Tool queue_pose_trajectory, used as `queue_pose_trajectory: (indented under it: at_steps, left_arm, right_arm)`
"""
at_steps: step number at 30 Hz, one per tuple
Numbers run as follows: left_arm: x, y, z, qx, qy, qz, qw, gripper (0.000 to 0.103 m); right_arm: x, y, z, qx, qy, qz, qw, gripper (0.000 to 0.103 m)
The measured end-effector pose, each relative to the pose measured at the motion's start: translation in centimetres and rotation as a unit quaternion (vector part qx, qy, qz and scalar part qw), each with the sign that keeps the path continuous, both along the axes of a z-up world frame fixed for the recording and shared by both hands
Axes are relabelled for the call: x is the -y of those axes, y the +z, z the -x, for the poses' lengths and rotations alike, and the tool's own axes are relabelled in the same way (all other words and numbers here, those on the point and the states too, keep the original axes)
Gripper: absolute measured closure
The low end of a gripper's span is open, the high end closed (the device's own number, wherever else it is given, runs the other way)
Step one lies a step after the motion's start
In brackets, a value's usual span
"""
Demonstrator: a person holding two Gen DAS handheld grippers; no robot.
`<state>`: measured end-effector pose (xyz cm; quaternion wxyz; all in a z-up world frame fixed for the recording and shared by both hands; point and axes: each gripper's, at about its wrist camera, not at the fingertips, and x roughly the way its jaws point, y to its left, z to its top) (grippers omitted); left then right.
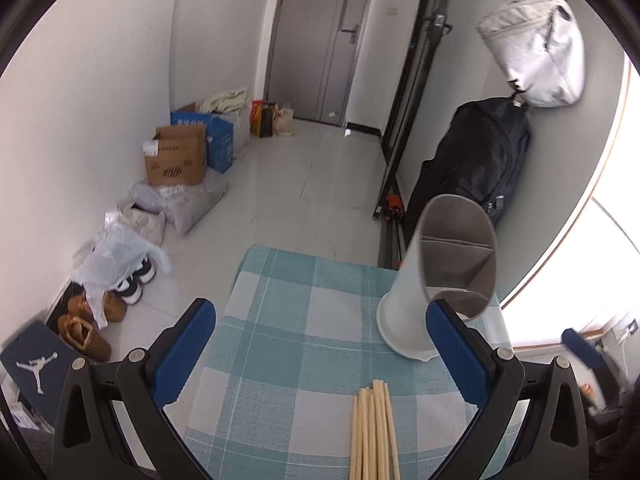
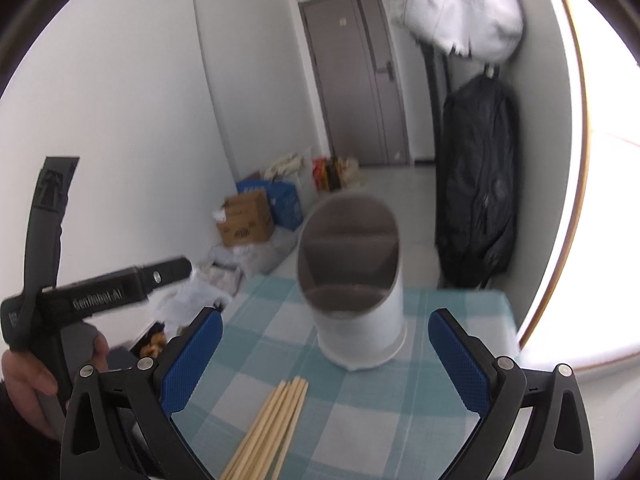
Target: Organize utensils
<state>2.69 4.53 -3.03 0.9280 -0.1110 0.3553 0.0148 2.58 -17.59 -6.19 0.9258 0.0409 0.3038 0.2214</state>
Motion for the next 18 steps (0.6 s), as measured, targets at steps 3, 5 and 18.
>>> queue_pose_trajectory:
  at_steps: [3,5,18]
  left_arm:
    - [-1.9,-0.9,-0.7,-0.024,0.012,0.022,0.9994,0.001]
    - [-2.6,-1.5,-0.9,-0.039,0.018,0.027,0.9987,0.001]
    - [-5.0,-3.3,-2.0,-0.101,0.038,0.051,0.9928,0.001]
  right_arm:
    - [-1.2,-2.6,-1.8,-0.082,0.025,-0.006,0.996,0.019]
    - [-2.3,-4.8,-2.6,-0.129,0.04,0.011,0.991,0.032]
    - [-7.5,-10.6,-5.8,-0.252,0.097,0.072,0.96,0.068]
